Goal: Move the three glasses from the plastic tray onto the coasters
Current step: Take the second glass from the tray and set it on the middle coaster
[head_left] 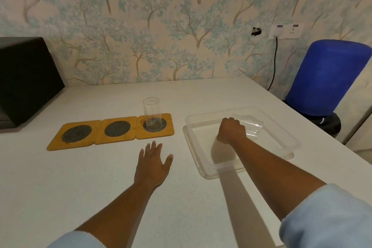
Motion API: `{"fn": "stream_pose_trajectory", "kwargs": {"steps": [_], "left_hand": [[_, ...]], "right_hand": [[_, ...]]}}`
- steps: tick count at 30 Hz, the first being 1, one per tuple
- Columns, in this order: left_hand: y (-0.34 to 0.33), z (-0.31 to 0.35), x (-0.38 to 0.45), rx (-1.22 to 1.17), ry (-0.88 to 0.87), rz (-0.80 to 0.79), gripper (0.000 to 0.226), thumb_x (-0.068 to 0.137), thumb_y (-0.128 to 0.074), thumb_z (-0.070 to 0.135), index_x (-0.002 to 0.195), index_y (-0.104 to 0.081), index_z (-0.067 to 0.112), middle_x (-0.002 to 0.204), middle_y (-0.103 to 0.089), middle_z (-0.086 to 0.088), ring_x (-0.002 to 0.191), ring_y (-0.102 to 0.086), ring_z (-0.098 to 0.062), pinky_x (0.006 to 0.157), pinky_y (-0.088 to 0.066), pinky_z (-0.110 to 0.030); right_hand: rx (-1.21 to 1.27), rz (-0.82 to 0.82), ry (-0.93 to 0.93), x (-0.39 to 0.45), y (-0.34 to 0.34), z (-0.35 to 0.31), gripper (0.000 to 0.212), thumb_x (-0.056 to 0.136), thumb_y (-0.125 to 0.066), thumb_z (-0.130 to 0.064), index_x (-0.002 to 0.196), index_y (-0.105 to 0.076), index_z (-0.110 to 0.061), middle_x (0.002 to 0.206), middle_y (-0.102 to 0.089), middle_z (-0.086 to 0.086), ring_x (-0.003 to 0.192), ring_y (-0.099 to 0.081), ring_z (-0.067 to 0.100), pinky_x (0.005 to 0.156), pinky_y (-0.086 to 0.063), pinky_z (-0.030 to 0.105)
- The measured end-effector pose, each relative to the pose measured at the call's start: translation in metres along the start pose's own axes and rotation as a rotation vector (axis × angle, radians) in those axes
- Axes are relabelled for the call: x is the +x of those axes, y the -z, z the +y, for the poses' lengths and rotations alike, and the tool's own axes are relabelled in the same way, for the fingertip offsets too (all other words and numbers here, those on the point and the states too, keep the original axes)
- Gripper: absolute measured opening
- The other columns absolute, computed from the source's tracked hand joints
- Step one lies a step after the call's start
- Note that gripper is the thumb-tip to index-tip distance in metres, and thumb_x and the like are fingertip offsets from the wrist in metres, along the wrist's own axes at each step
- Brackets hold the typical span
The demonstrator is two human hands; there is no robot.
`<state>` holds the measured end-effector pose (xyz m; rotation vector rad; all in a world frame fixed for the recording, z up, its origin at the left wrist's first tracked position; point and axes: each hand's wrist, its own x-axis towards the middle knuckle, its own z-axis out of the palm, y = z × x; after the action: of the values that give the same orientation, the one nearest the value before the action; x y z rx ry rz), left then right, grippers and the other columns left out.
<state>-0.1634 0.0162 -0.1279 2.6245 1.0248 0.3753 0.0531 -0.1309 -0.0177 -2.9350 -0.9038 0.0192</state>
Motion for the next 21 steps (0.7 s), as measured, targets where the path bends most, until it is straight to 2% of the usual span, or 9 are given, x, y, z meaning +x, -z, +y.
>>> {"fn": "stream_pose_trajectory", "kwargs": {"steps": [4,8,12,16,18,20,21], "left_hand": [[-0.001,-0.001,-0.001,0.074,-0.006,-0.017,0.083,0.085,-0.008,0.071,0.153,-0.015,0.023,0.162,-0.005,-0.003,0.149,-0.001,-0.023,0.121,-0.001,-0.045],[-0.001,0.000,-0.001,0.097,-0.003,-0.028,0.089,0.081,-0.001,0.073,0.154,-0.013,0.024,0.162,-0.003,-0.002,0.149,0.001,-0.024,0.121,0.001,-0.045],[0.000,0.001,-0.002,0.118,0.002,-0.037,0.085,0.084,-0.004,0.072,0.154,-0.013,0.024,0.162,-0.002,-0.002,0.149,0.001,-0.024,0.121,0.001,-0.044],[-0.001,0.001,-0.001,0.107,0.002,-0.030,0.084,0.084,-0.005,0.072,0.153,-0.014,0.025,0.162,-0.003,-0.002,0.149,0.000,-0.024,0.121,0.000,-0.045],[0.000,0.001,0.000,0.105,0.005,-0.033,0.083,0.085,-0.006,0.071,0.153,-0.014,0.025,0.162,-0.003,-0.002,0.149,0.000,-0.024,0.121,0.000,-0.045],[0.001,0.001,-0.001,0.114,0.003,-0.029,0.082,0.086,-0.007,0.070,0.153,-0.014,0.024,0.162,-0.004,-0.002,0.149,0.000,-0.024,0.121,0.000,-0.045],[0.001,0.001,-0.001,0.119,0.002,-0.027,0.082,0.086,-0.008,0.070,0.153,-0.014,0.024,0.162,-0.004,-0.002,0.149,-0.001,-0.024,0.121,0.000,-0.045]], "right_hand": [[-0.178,0.025,0.019,0.000,-0.007,0.007,0.039,0.086,-0.057,-0.017,0.124,-0.053,-0.007,0.122,-0.053,0.010,0.117,-0.049,0.027,0.097,-0.043,0.039],[-0.340,0.024,0.058,-0.003,-0.008,0.007,0.032,0.085,-0.057,-0.019,0.115,-0.058,-0.011,0.116,-0.055,0.006,0.116,-0.044,0.026,0.093,-0.039,0.037],[-0.399,0.020,0.108,-0.005,-0.005,0.005,0.026,0.083,-0.057,-0.019,0.109,-0.060,-0.013,0.095,-0.052,0.003,0.111,-0.047,0.024,0.090,-0.039,0.035],[-0.360,0.046,0.153,-0.010,0.001,0.005,0.020,0.080,-0.058,-0.017,0.100,-0.059,-0.012,0.083,-0.047,0.001,0.097,-0.057,0.023,0.083,-0.041,0.032],[-0.275,0.047,0.147,-0.013,0.009,0.004,0.011,0.076,-0.063,-0.016,0.084,-0.056,-0.013,0.072,-0.046,0.000,0.082,-0.060,0.022,0.074,-0.045,0.029],[-0.155,0.059,0.132,-0.013,0.018,0.001,0.020,0.071,-0.069,-0.017,0.072,-0.050,-0.013,0.068,-0.047,0.000,0.064,-0.054,0.019,0.063,-0.044,0.026],[-0.085,0.075,0.128,-0.013,0.023,-0.002,0.025,0.069,-0.072,-0.019,0.072,-0.049,-0.013,0.068,-0.049,0.000,0.061,-0.051,0.019,0.060,-0.042,0.026]]}}
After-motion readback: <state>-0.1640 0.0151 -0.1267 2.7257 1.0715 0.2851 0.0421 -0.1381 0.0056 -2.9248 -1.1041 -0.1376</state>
